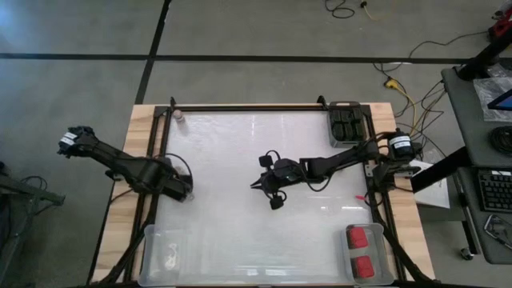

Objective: Sort spices by type
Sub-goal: Put the red seasoning can into the gray bin

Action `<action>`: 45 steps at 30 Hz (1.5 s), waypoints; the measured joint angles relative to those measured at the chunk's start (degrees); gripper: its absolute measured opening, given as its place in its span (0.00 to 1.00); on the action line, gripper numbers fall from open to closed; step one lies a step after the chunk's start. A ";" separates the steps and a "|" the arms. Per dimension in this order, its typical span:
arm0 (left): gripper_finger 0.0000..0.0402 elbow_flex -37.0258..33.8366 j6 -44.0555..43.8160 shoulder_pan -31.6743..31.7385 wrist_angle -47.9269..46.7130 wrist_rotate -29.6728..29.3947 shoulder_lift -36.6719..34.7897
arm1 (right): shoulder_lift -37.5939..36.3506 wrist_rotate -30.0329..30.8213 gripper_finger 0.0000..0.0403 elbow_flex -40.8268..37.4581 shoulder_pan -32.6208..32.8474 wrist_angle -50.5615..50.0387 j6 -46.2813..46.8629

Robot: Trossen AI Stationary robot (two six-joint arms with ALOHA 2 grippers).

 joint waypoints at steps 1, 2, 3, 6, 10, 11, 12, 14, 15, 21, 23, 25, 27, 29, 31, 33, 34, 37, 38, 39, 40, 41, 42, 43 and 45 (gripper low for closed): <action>0.61 -0.33 -0.64 0.00 0.28 -0.53 0.00 | 0.00 0.00 0.03 0.00 0.00 0.02 0.00; 0.61 -0.71 -1.26 0.00 0.26 -0.66 0.00 | 0.00 0.00 0.03 0.00 0.00 0.05 0.00; 0.61 -1.06 -2.02 0.02 0.10 -0.82 0.00 | 0.00 0.00 0.03 0.00 0.00 0.09 0.00; 0.61 -2.03 -3.97 0.00 0.41 -0.81 0.00 | 0.00 0.00 0.03 0.00 0.00 0.33 0.02; 0.61 -3.29 -5.28 0.00 1.04 -1.26 0.00 | 0.00 -0.02 0.03 0.00 0.00 0.46 0.08; 0.61 -3.87 -5.91 -0.01 1.70 -1.78 0.00 | 0.00 0.00 0.03 0.00 0.00 0.44 0.39; 0.61 -4.58 -6.60 -0.04 2.77 -2.35 0.00 | 0.00 -0.02 0.03 0.00 0.00 0.48 0.55; 0.61 -6.13 -7.86 -0.04 4.79 -2.83 0.02 | 0.00 -0.02 0.03 0.00 0.00 0.40 0.76; 0.61 -6.85 -8.31 -0.04 5.35 -2.76 0.03 | 0.00 -0.02 0.03 0.00 0.00 0.24 0.76; 0.61 -6.90 -9.10 -0.11 5.45 -2.47 1.36 | 0.00 -1.38 0.03 -0.96 -0.09 0.17 0.83; 0.61 -6.70 -9.10 -0.09 5.46 -2.52 1.72 | 0.00 -1.38 0.03 -1.08 -0.11 0.25 0.53; 0.61 -6.53 -9.12 -0.09 5.52 -2.84 1.84 | 0.00 -1.38 0.03 -1.11 -0.11 0.25 0.26; 0.61 -6.33 -9.12 -0.09 5.69 -3.67 1.84 | 0.00 -1.38 0.03 -1.14 -0.11 0.25 0.17; 0.61 -5.94 -9.12 -0.09 5.73 -4.07 1.84 | 0.00 -1.38 0.03 -1.14 -0.11 0.40 0.13; 0.61 -4.89 -8.48 -0.09 4.92 -4.07 1.84 | 0.00 -1.38 0.03 -1.14 -0.11 0.29 0.05; 0.61 -3.44 -6.68 -0.10 3.85 -4.17 1.84 | 0.00 -1.38 0.03 -1.14 -0.11 0.33 0.02; 0.61 -2.67 -6.30 -0.11 3.44 -4.34 1.87 | 0.00 -1.38 0.03 -1.14 -0.11 0.34 0.00; 0.61 -1.58 -6.02 -0.11 2.10 -5.35 2.43 | 0.00 -1.38 0.03 -1.14 -0.11 0.33 0.00; 0.61 -1.58 -5.88 -0.10 2.13 -5.10 2.64 | 0.00 -1.38 0.03 -1.14 -0.11 0.36 0.00; 0.61 -1.66 -5.88 -0.09 2.22 -4.78 2.95 | 0.00 -1.38 0.03 -1.14 -0.11 0.36 0.00; 0.61 -1.91 -5.98 -0.09 2.18 -4.22 3.23 | 0.00 -1.38 0.03 -1.14 -0.11 0.36 0.00; 0.61 -2.25 -6.05 -0.09 2.15 -3.11 3.55 | 0.00 -1.38 0.03 -1.14 -0.11 0.34 0.00; 0.61 -2.57 -6.05 -0.11 2.29 -2.20 3.88 | 0.00 -1.38 0.03 -1.14 -0.11 0.31 0.00; 0.61 -2.83 -5.94 -0.11 2.66 -1.88 4.17 | 0.00 -1.38 0.03 -1.14 -0.11 0.31 0.00; 0.61 -3.37 -5.67 -0.11 3.45 -1.88 4.54 | 0.00 -1.38 0.03 -1.14 -0.11 0.31 0.00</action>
